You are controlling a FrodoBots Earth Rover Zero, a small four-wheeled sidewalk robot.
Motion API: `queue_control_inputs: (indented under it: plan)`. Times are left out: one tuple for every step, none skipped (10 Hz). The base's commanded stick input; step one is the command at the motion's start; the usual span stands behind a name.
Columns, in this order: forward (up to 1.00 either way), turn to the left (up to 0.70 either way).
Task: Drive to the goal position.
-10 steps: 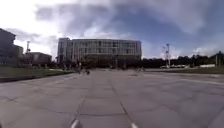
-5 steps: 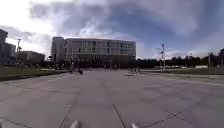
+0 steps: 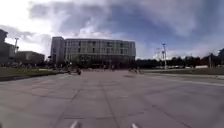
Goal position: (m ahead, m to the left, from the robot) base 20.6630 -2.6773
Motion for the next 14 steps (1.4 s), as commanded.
queue_control_inputs:
  plan:
    - [1.00, -0.08]
    - [1.00, -0.08]
    - [1.00, 0.00]
    - [1.00, -0.01]
    - [1.00, -0.10]
    - [1.00, -0.12]
    - [1.00, 0.00]
    - [1.00, -0.08]
    - [1.00, -0.20]
    - [1.00, -0.22]
    - [1.00, 0.00]
    - [1.00, -0.12]
    - [1.00, -0.14]
    - [1.00, 0.00]
